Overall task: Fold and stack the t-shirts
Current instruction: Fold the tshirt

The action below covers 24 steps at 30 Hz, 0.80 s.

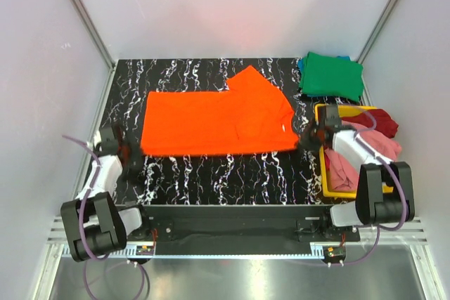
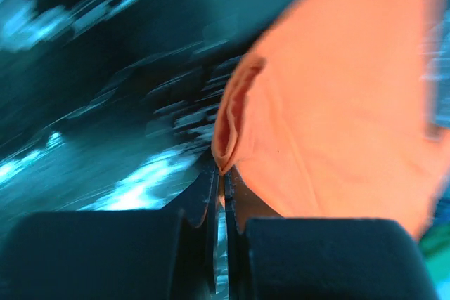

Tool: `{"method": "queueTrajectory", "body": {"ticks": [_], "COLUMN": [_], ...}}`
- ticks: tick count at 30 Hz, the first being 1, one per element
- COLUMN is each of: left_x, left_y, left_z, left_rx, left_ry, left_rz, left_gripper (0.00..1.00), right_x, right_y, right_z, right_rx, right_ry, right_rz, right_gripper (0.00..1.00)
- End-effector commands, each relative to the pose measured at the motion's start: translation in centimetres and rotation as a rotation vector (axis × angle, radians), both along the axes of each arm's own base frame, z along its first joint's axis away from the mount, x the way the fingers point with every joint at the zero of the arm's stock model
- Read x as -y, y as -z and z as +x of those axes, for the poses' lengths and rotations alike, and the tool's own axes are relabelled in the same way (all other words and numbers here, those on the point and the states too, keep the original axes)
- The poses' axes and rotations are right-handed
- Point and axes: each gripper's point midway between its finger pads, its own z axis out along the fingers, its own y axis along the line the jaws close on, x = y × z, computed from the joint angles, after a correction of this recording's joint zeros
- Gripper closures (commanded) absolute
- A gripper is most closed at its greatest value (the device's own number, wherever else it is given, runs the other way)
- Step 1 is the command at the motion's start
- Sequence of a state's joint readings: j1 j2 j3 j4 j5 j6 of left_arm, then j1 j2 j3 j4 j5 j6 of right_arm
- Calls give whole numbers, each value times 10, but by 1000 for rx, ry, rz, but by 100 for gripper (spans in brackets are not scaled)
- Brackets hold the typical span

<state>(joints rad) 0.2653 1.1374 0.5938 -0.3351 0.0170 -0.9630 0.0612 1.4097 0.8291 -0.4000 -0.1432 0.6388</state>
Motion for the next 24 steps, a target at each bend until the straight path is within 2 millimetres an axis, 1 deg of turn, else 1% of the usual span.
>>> {"method": "queueTrajectory", "body": {"ticks": [1,2,3,5,6,7,8,9,10,11,12,13,14,15,16,18,19,20,21,22,23,24], "left_x": [-2,1,-3,-3,-4,-1,-1,-1,3,4,3,-1,-5,-5,-8,-7,-4,-3,-2,-5,-8,-11], "left_y": [18,25,25,27,27,24,22,19,10,3,-4,-16,-27,-32,-48,-66,-79,-85,-90,-96,-96,-88], "left_z": [-19,-26,-28,-33,-34,-36,-37,-37,-35,-33,-31,-31,-30,-33,-28,-26,-22,-21,-20,-19,-19,-24], "left_rx": [-24,-41,-36,-33,-32,-27,-21,-14,14,35,53,54,73,65,96,140,173,191,201,208,188,132], "left_ry": [-46,-47,-64,-71,-67,-58,-55,-50,-25,7,25,29,35,63,74,125,153,195,223,237,274,284], "left_rz": [-47,-64,-74,-104,-105,-115,-119,-124,-136,-120,-104,-85,-56,-28,-3,33,39,68,86,120,171,180], "left_gripper": [94,92,91,89,86,83,80,57,41,24,14,2,1,1,1,1,1,1,1,1,1,1], "right_x": [3,2,2,2,1,1,-1,-3,-7,-9,-11,-11,-11,-11,-9,-9,-9,-10,-16,-19,-23,-29], "right_y": [7,16,11,10,11,11,9,9,8,-3,-10,-26,-46,-59,-85,-102,-128,-120,-122,-149,-132,-130], "right_z": [-23,-35,-39,-49,-52,-55,-59,-62,-66,-67,-67,-61,-57,-53,-42,-29,-15,-2,6,25,41,50], "right_rx": [-19,-47,-25,-17,-16,-14,-8,-9,-13,28,55,108,181,219,292,319,375,334,321,376,311,283], "right_ry": [95,120,133,163,172,179,184,181,173,163,155,150,140,129,114,85,53,37,4,-41,-68,-100], "right_rz": [30,50,64,84,90,95,116,126,153,171,182,189,193,188,175,151,126,105,92,61,41,22], "right_gripper": [100,100,100,100,98,92,81,50,42,37,34,30,29,27,23,23,23,23,24,24,24,24]}}
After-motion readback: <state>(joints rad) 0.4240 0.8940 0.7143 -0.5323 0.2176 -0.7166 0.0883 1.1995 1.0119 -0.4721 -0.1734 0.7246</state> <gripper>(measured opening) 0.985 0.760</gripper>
